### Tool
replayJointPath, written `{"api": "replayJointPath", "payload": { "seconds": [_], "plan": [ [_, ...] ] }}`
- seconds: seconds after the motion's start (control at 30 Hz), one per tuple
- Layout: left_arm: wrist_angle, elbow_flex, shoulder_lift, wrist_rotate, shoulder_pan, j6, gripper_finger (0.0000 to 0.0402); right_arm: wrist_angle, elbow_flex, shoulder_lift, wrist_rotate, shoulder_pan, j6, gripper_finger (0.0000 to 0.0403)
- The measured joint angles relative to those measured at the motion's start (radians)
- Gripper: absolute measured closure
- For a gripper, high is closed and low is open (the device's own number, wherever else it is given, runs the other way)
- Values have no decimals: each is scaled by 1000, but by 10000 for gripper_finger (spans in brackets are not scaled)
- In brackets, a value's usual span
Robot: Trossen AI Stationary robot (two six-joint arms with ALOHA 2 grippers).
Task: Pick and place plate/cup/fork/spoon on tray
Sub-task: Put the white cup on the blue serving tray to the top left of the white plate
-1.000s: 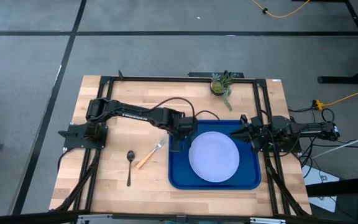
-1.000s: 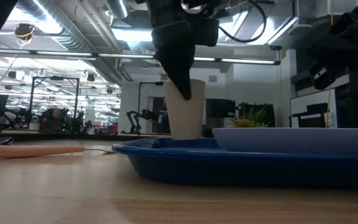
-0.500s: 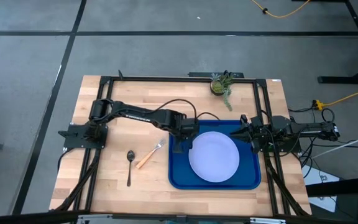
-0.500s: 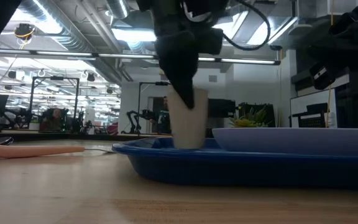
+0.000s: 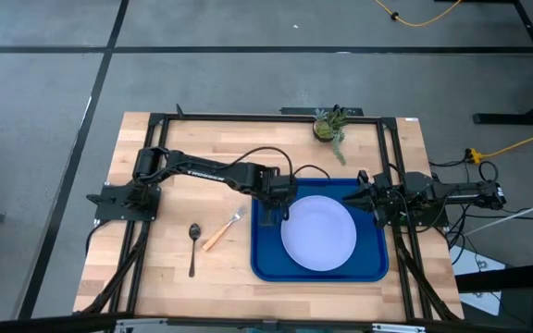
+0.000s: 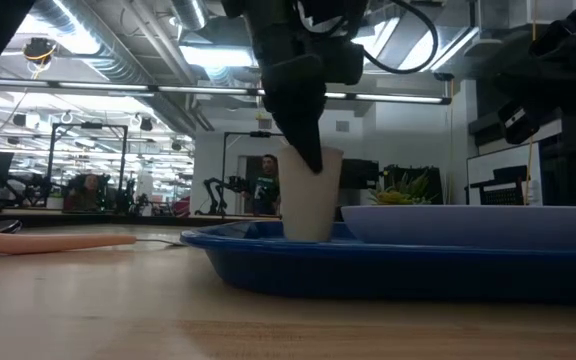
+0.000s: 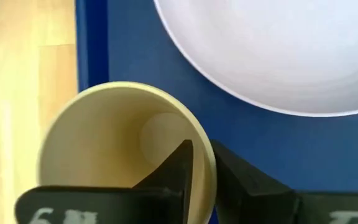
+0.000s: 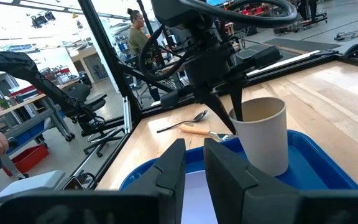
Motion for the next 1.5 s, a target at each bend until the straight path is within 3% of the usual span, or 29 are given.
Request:
{"api": "replayJointPath", "payload": {
  "seconds": [0.43,1.5],
  "plan": [
    [0,0,0,-206,-43,8,360,0,0,0,0,0,-1,338],
    [0,0,-2,-166,-70,-10,357,0,0,0,0,0,-2,338]
  ]
}}
